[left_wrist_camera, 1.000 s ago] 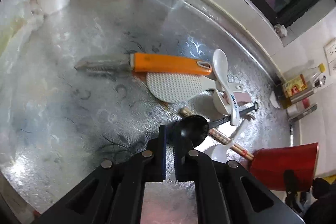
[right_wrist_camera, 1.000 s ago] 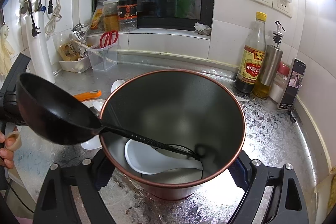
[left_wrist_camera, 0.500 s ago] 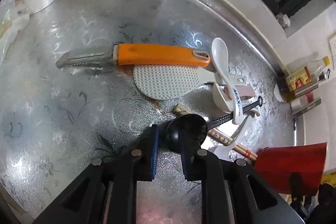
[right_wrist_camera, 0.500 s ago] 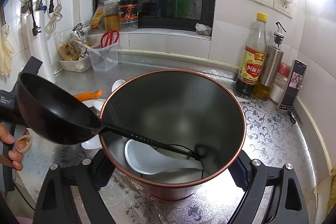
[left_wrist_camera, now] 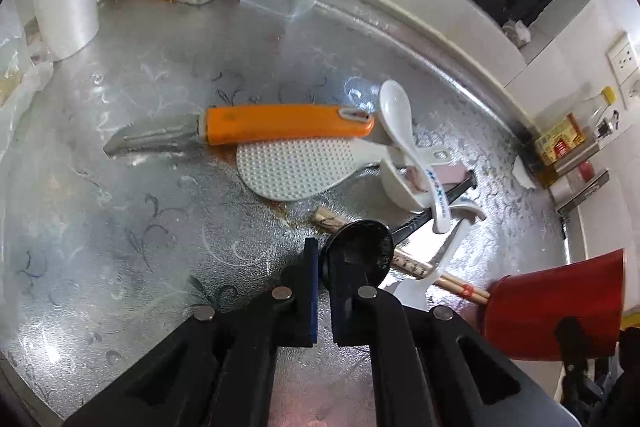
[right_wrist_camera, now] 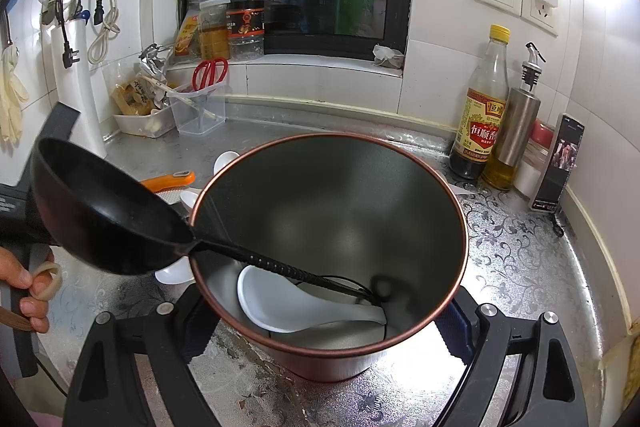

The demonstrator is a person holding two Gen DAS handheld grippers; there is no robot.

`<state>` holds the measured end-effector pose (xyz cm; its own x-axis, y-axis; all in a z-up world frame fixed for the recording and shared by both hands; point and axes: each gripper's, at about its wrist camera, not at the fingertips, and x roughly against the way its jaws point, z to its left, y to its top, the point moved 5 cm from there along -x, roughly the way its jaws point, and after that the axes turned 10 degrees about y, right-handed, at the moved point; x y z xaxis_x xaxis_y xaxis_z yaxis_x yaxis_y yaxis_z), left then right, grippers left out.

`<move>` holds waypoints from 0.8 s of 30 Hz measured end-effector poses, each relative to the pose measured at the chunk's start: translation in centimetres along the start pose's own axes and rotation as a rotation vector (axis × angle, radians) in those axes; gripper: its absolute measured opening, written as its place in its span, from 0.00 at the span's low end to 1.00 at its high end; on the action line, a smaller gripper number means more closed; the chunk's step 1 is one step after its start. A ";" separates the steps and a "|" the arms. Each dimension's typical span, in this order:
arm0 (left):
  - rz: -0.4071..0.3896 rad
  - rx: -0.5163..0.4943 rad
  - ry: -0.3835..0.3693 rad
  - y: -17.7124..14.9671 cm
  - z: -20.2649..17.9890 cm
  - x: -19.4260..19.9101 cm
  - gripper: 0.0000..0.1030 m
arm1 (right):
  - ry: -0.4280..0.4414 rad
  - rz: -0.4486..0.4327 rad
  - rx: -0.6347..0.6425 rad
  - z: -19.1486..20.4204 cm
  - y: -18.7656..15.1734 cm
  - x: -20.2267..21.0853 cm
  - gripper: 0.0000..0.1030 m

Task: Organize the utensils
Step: 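Lift the black spoon with the left gripper toward the red holder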

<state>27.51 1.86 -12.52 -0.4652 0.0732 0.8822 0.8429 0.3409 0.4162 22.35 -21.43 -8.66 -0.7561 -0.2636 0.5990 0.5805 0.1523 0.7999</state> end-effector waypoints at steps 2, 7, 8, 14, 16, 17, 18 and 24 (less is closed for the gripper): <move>-0.018 -0.002 -0.002 0.1 0.2 0.8 0.04 | 0.000 0.000 0.000 0.0 0.0 0.0 0.89; -0.049 0.002 -0.011 0.3 0.8 2.4 0.04 | -0.001 -0.001 -0.005 0.0 0.0 0.0 0.89; -0.058 0.004 -0.012 0.4 1.0 2.8 0.04 | -0.001 -0.001 -0.007 -0.1 0.0 0.0 0.89; -0.093 0.011 -0.014 0.5 2.0 4.6 0.04 | -0.003 -0.001 -0.015 0.0 0.0 0.0 0.89; -0.097 0.010 -0.014 0.4 2.2 4.9 0.04 | -0.003 -0.001 -0.021 -0.1 0.0 0.0 0.89; -0.097 0.008 -0.013 0.4 2.1 4.9 0.04 | -0.002 -0.002 -0.023 -0.1 0.0 0.0 0.89; -0.095 0.007 -0.013 0.4 2.2 5.0 0.04 | -0.002 -0.002 -0.025 -0.1 0.0 0.0 0.89; -0.059 -0.029 -0.017 -0.8 1.8 4.7 0.05 | 0.000 -0.004 -0.048 -0.4 0.0 -0.1 0.89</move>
<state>24.14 3.61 -9.16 -0.5187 0.0702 0.8520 0.8214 0.3174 0.4739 22.53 -21.78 -8.69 -0.7584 -0.2637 0.5961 0.5916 0.1055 0.7993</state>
